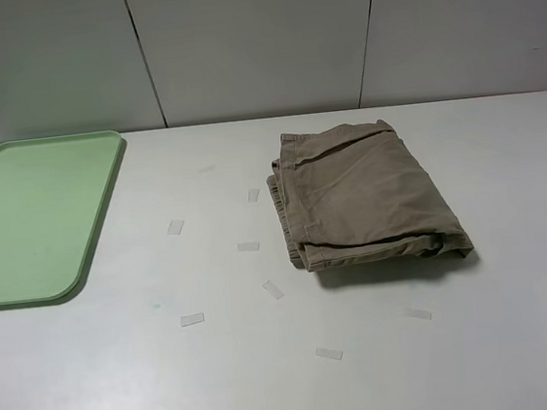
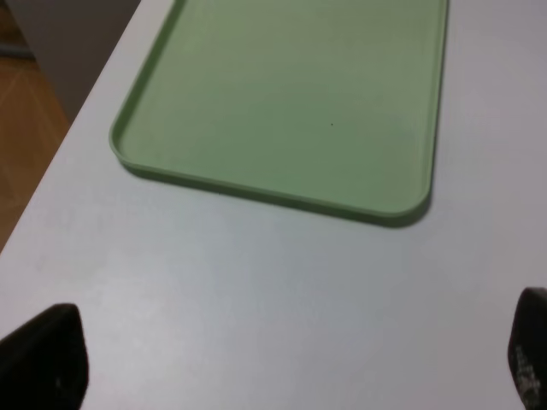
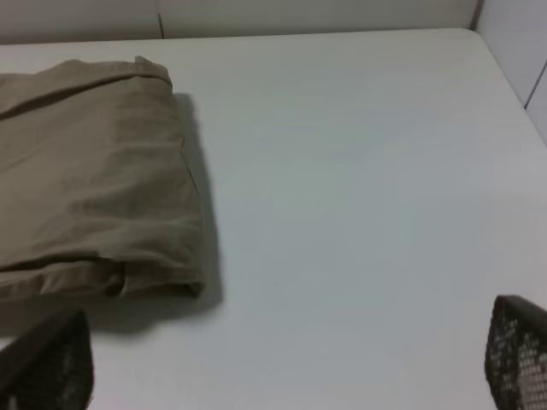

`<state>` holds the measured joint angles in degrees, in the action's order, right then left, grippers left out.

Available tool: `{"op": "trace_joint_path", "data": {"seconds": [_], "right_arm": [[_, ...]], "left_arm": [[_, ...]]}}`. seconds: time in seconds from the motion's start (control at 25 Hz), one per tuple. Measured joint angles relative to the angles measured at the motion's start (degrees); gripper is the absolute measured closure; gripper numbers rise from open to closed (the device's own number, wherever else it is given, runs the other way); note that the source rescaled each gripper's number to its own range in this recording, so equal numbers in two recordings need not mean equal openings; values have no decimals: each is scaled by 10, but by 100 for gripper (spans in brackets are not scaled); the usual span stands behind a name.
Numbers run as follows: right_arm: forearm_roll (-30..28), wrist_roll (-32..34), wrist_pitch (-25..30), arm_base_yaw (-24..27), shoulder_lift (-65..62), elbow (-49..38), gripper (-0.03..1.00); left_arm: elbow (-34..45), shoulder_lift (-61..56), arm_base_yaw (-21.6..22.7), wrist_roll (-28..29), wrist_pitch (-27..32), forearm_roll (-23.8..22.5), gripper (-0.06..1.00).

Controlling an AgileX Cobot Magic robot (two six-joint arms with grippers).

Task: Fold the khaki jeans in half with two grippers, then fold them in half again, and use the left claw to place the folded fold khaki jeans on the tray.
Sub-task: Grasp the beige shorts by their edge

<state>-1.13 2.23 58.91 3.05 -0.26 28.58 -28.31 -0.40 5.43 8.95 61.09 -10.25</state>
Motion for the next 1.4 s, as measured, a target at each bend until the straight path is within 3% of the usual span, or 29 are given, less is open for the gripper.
{"op": "trace_joint_path", "data": {"seconds": [0.44,0.92,1.04,1.4], "right_arm": [[0,0,0,0,0,0,-3],[11,2,0,0,0,0,-3],[11,2,0,0,0,0,-3],[15,4,0,0,0,0,-3]], "left_arm": [[-4,12,0,-4,-2,-8,-4],[-167,316,-3,-23,-5,-9,-4],[-213,395,-23,-23,-20,-10,-4],[-324,636,-154,-1,-52,-10,-4]]}}
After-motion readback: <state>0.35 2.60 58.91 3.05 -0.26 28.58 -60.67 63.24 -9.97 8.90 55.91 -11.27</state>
